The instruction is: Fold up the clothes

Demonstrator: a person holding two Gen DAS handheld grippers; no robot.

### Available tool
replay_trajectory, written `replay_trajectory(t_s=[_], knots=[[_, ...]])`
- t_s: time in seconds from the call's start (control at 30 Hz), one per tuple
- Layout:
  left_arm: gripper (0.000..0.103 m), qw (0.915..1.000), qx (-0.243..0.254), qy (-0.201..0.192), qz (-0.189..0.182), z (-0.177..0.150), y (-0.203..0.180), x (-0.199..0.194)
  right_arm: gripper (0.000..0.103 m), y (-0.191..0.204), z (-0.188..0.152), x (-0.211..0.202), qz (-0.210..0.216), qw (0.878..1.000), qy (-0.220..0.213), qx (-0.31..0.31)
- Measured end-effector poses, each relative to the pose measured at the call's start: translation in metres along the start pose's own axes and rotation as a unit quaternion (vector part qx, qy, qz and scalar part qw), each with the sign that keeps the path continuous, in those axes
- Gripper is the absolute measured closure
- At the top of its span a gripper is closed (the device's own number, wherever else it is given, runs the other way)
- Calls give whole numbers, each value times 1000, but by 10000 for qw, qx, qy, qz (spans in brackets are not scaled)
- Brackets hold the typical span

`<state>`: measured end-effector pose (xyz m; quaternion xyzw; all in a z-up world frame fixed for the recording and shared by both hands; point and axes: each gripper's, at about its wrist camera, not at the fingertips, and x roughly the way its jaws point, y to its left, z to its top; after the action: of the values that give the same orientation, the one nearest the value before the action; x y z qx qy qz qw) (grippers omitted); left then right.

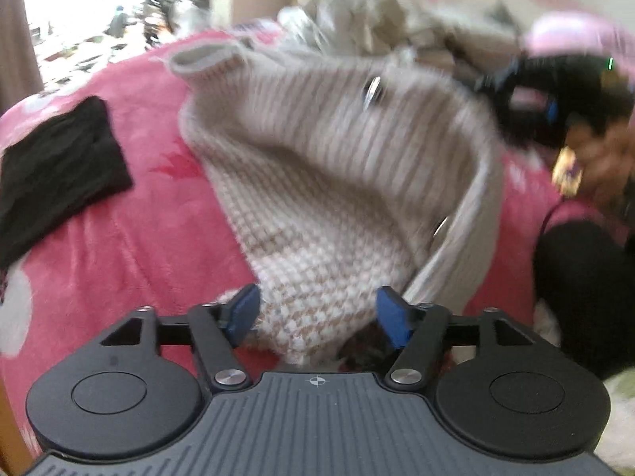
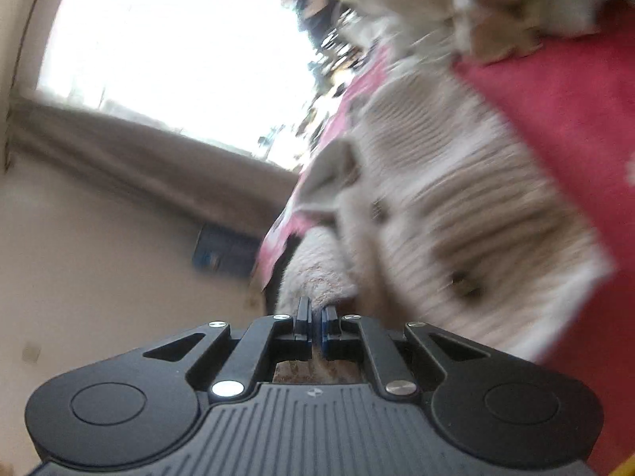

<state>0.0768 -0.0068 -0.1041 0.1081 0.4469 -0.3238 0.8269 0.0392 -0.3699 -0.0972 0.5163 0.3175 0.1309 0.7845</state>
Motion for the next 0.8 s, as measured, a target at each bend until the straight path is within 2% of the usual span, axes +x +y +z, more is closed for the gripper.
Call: replay_trajectory(t_s=[0.13, 0.2, 0.27, 0.3, 0.33, 0.43, 0.57, 0.7, 0.77, 0.8], knots=[[30, 9974, 379, 605, 68, 2, -6, 44, 98, -27, 3, -8, -53, 9985, -190, 501], [31, 9939, 700, 815, 253, -1, -13, 62, 98, -42, 3, -5, -30, 9976, -239, 645], [41, 9904, 933, 917, 449, -4, -18, 71, 98, -50, 6, -1, -7, 9970, -274, 730], [49, 9891, 1001, 930, 546, -5, -19, 73, 98, -51, 6, 3, 6, 9969, -285, 736], [61, 9880, 1055, 935, 639, -6, -20, 74, 98, -51, 5, 4, 6, 9971, -288, 709], [84, 9923, 733, 608, 796, 3, -14, 56, 98, -47, 6, 8, 7, 9982, -263, 535], [91, 9929, 61, -22, 1186, 26, 17, 10, 98, -30, 7, 11, 34, 9996, -178, 212], [92, 9777, -526, -738, 1894, 57, 76, -46, 98, -4, 5, 24, 200, 9998, 40, -86], [92, 9648, -719, -1051, 2303, 72, 109, -75, 98, 16, 1, 35, 289, 9988, 203, -333], [92, 9557, -786, -1195, 2574, 79, 127, -88, 98, 26, -1, 41, 333, 9980, 288, -461]])
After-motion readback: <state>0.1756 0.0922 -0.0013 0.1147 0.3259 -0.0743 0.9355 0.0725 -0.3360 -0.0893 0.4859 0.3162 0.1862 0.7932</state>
